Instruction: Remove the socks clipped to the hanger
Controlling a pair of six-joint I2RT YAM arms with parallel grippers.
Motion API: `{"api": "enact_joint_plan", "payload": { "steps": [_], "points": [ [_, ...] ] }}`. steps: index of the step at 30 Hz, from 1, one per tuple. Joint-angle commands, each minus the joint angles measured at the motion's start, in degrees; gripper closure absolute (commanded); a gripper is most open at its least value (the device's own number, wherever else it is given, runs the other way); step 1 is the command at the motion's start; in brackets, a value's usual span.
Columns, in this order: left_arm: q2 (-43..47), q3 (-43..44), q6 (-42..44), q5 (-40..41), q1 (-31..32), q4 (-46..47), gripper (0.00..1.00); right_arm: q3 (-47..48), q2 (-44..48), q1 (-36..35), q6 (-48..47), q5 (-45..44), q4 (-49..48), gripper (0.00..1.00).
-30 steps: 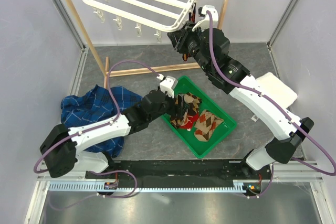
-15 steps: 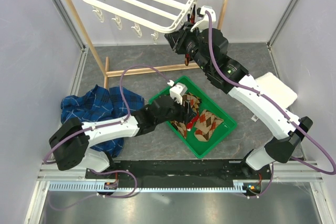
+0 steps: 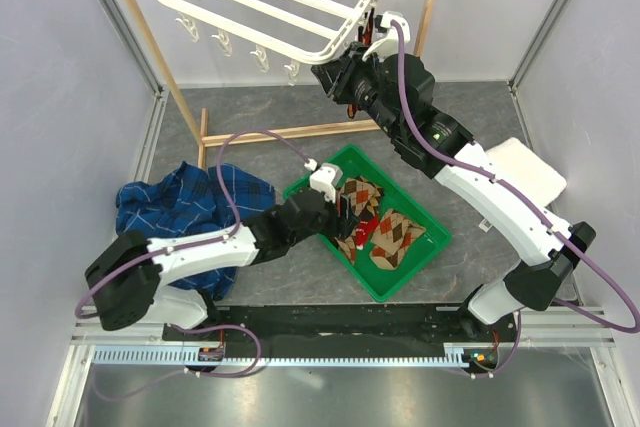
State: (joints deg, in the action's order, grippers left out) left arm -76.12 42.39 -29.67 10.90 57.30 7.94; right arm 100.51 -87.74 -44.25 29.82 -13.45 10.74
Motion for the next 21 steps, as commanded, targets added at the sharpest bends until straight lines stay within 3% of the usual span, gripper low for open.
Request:
{"api": "enact_joint_plan", "payload": {
  "steps": [1, 6, 13, 21],
  "points": [
    [-8.1, -1.8, -4.3, -1.0, -0.1, 3.0, 0.33, 0.4, 0.4, 0.0, 1.6, 1.4, -2.7, 0.97],
    [-10.0, 1.7, -3.6, -1.7, -0.1, 0.4, 0.37, 0.1, 0.6, 0.0, 1.8, 1.4, -2.7, 0.97],
    [1.1, 5.2, 1.2, 3.2, -0.2, -3.4, 0.30, 0.9, 0.1, 0.0, 3.0, 2.5, -3.5, 0.96],
    [1.9, 9.9, 9.5, 16.6, -1.1, 0.7, 0.26, 1.7, 0.1, 0.0, 7.3, 5.0, -5.0, 0.96]
  ]
}}
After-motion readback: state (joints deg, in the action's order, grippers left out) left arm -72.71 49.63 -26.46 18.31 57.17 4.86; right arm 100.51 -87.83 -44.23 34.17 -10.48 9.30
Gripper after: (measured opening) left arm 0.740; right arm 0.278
